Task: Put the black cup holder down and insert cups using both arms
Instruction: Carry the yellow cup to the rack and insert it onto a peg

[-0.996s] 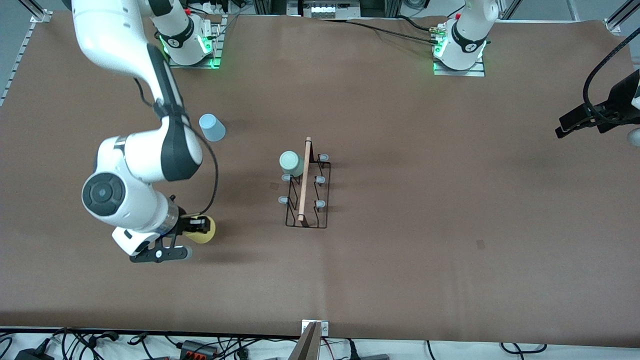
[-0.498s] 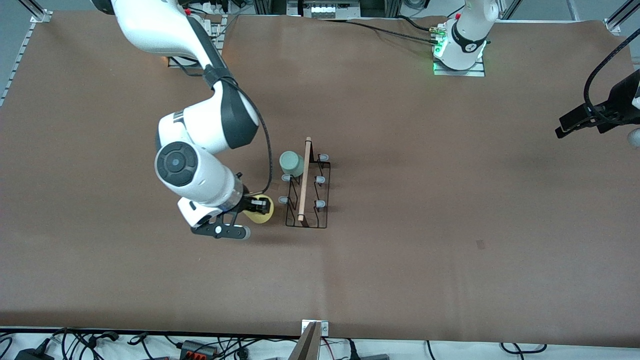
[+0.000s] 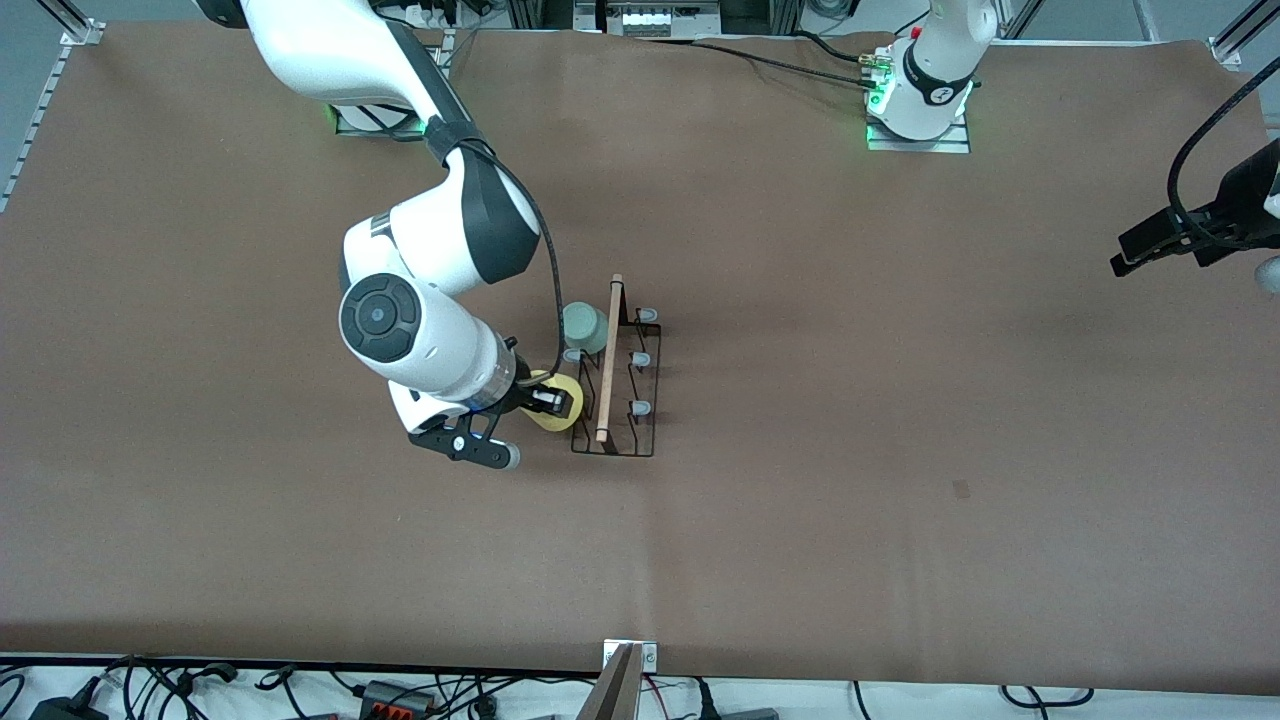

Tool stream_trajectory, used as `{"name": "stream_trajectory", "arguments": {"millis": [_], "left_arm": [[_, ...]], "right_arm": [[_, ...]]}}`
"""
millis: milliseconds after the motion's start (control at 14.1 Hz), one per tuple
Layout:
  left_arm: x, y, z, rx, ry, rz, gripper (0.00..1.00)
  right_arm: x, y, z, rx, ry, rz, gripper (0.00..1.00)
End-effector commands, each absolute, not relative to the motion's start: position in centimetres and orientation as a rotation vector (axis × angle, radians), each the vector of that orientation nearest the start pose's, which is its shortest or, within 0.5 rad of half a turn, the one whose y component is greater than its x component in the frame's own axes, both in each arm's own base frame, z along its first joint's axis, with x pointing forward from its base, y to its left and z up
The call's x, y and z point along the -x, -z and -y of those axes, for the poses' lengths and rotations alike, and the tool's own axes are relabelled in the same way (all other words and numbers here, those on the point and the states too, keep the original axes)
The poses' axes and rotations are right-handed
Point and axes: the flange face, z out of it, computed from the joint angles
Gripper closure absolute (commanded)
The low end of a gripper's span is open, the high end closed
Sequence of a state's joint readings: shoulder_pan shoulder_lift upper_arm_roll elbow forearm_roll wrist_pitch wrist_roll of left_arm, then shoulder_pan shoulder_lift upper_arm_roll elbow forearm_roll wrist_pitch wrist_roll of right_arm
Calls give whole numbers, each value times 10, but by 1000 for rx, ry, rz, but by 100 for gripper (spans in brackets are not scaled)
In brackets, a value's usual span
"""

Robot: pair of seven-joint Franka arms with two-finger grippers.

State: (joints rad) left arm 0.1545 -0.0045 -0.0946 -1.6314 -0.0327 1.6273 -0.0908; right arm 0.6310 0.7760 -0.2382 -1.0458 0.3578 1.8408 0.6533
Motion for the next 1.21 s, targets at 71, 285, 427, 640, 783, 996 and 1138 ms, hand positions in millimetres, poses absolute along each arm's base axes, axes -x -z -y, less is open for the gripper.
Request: {"name": "stream_trajectory", "arguments": {"millis": [71,285,427,640,783,996,1138], "left_arm": [[-557,-605,-32,3193,8,219,0],[-557,-605,-32,3194,8,216,0],[-557,-605,-31,3194,8,214,0],[-557,-604,-31,3194,5,214,0],[-557,-604,-31,3194,5,212,0],[-557,-604,-31,3194,5,214,0],[-557,-604,-32,3194,5,216,0]], "right_arm": [[-673,-384,-376,2919,-55,-444,78],[-676,-374,-378,2919,-30,-447,78],[-678,-367,-376,2942,-2,-437,78],[-675,-355,-383,2959,-13,-427,78],[-673,-348,-387,2966,-25,-418,78],[-671,-340,-392,2974,-34,-412,44],[-672,-341,-391,2968,-24,-426,0]]}}
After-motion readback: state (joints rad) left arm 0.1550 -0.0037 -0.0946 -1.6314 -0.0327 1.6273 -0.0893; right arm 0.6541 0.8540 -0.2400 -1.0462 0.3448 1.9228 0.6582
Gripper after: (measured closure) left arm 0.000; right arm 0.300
